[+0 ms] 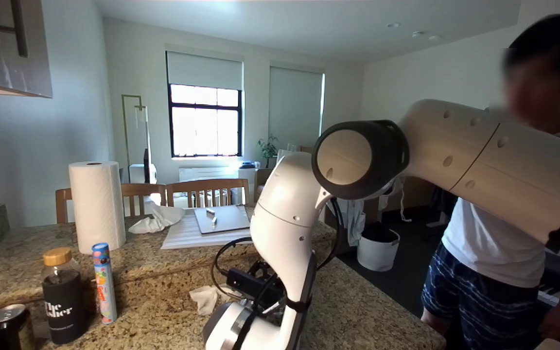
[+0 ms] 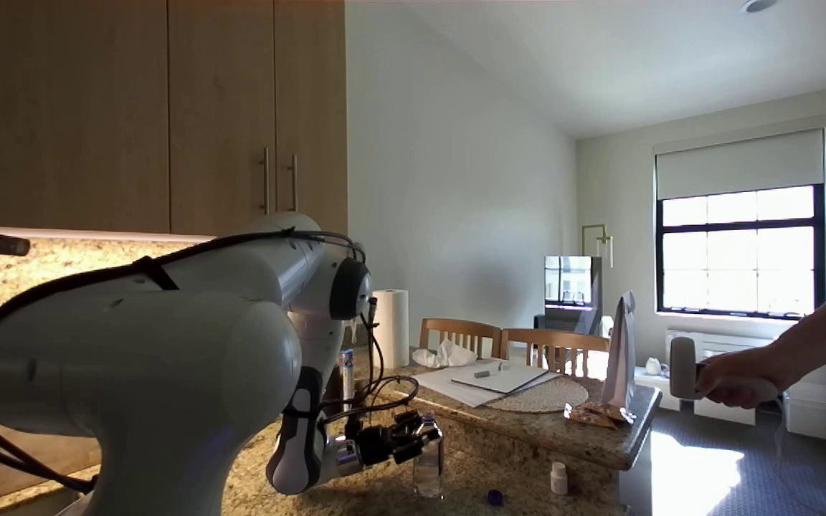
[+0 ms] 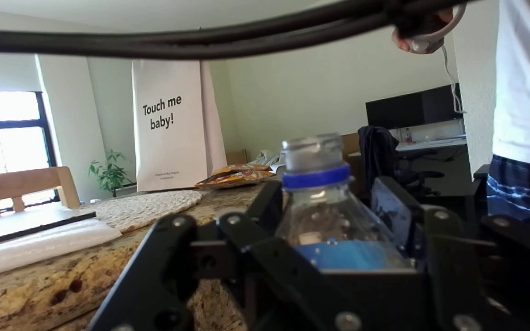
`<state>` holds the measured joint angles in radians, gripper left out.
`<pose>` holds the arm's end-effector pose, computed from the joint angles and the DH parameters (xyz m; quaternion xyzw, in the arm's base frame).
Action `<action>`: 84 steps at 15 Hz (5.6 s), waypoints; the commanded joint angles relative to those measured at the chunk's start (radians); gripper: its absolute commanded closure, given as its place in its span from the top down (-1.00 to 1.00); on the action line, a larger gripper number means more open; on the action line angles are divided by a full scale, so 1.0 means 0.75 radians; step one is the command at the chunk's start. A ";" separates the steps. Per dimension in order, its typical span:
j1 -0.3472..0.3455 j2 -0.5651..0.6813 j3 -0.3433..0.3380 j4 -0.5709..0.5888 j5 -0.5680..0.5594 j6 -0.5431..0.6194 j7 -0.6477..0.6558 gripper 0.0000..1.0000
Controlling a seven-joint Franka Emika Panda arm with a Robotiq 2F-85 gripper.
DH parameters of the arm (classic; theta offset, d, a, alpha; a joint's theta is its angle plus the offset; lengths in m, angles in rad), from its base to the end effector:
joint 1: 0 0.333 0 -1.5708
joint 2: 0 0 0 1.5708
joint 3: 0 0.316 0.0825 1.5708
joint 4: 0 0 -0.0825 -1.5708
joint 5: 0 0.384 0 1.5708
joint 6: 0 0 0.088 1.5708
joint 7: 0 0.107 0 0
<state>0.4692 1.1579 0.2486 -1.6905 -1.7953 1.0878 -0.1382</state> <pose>0.4980 0.2482 0.0066 0.3278 0.4952 -0.2868 0.7517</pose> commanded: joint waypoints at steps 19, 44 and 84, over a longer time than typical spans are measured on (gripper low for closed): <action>-0.052 -0.054 0.065 0.039 0.286 0.234 -0.067 -0.19; -0.046 -0.215 0.042 -0.058 0.261 0.379 -0.048 -0.06; -0.296 -0.877 0.039 -0.400 0.477 0.885 -0.571 -0.56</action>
<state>0.2588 0.6060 0.2692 -1.9236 -1.4416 1.6984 -0.5685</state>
